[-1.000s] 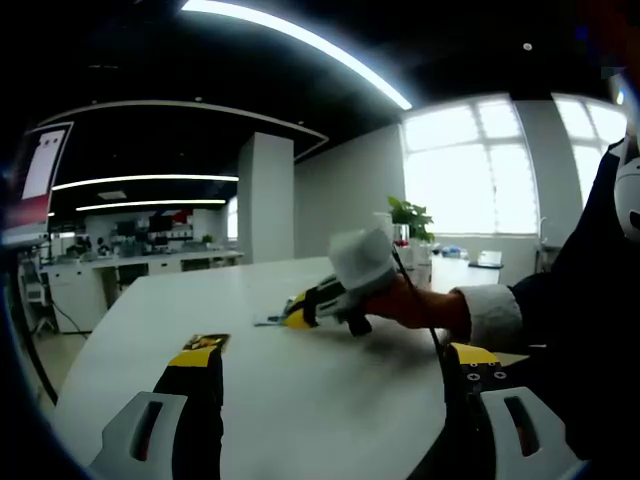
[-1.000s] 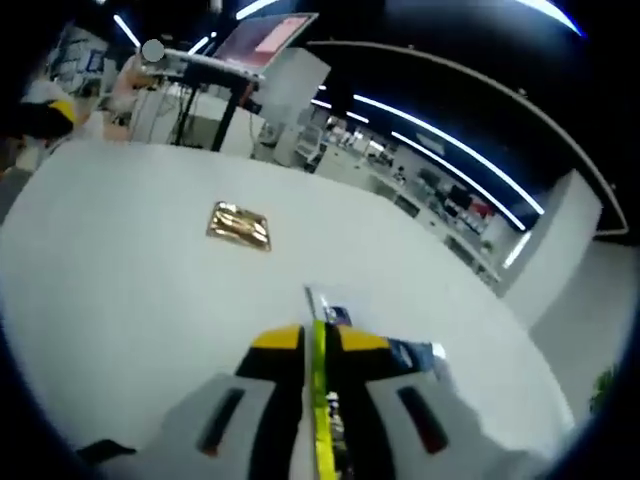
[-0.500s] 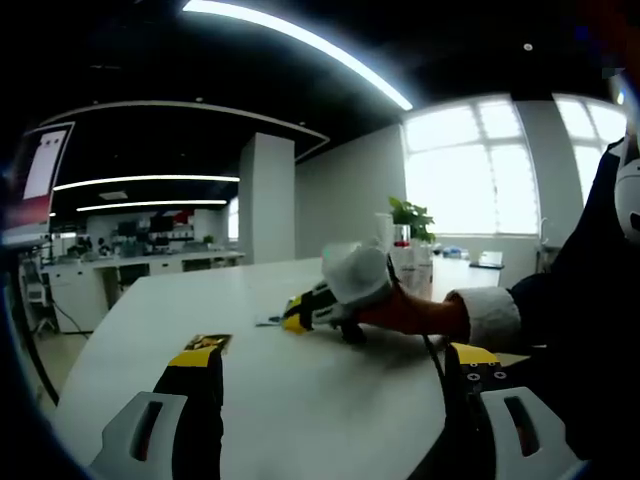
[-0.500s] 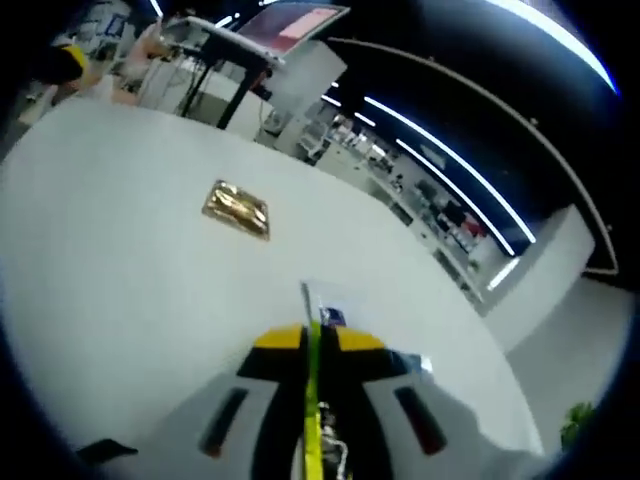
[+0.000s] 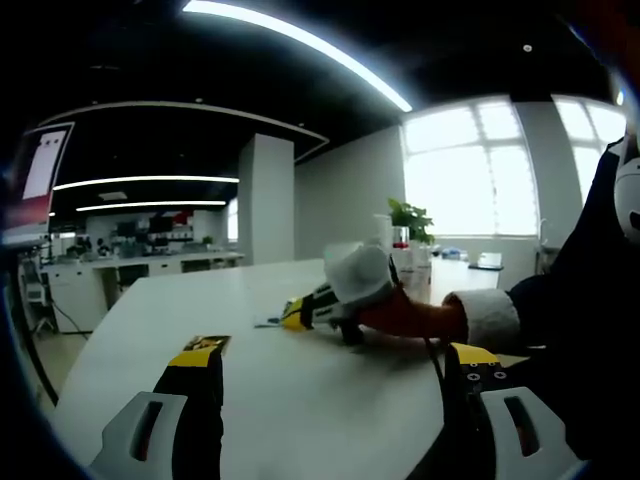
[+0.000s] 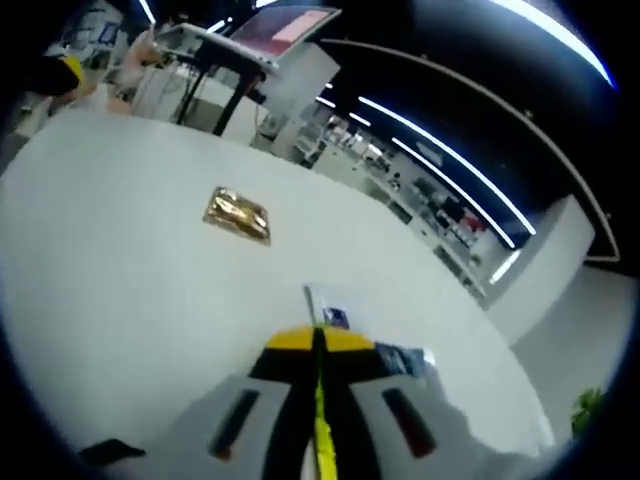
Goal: Arrange the skincare products in the storage area until every visible bottle or jar stands upright without overlapping.
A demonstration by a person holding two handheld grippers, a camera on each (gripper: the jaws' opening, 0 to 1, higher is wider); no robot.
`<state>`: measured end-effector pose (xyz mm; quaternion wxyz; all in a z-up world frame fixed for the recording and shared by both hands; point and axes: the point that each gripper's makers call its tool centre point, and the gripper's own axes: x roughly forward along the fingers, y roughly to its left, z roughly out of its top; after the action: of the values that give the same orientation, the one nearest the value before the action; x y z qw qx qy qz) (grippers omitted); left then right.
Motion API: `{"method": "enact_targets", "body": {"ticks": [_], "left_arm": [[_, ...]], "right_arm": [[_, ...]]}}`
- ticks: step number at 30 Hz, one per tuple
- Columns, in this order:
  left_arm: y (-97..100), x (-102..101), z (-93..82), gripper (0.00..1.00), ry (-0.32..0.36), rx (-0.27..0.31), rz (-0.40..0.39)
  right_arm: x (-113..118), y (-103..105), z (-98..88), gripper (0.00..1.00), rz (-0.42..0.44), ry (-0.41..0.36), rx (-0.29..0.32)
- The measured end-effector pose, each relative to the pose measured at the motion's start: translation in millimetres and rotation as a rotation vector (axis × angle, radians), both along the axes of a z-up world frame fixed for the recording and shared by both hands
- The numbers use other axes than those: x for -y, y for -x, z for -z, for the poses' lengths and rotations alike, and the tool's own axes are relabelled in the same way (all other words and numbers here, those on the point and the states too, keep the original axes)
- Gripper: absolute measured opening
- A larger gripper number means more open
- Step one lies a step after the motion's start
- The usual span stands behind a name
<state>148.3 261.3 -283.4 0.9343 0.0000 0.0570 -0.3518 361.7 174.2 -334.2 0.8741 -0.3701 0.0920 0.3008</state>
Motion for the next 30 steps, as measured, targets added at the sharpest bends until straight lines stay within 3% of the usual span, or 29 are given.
{"method": "enact_targets", "body": {"ticks": [9,13,15,30], "left_arm": [[-0.8,-1.4,-0.3,0.93,0.005,-0.001,-0.002],[-0.5,-1.2,0.8,0.93,0.000,-0.001,-0.002],[-0.2,-0.3,1.2,0.93,-0.001,-0.003,0.001],[0.5,-1.1,3.0,0.93,-0.002,-0.003,-0.002]], "right_arm": [[-3.4,14.3,-11.5,0.00,-0.028,-0.045,0.024],[-1.6,13.6,0.3,0.00,-0.034,-0.018,0.003],[0.3,13.0,3.8,0.00,-0.037,0.029,0.022],[-4.2,7.9,6.2,0.05,-0.015,0.147,0.081]]}}
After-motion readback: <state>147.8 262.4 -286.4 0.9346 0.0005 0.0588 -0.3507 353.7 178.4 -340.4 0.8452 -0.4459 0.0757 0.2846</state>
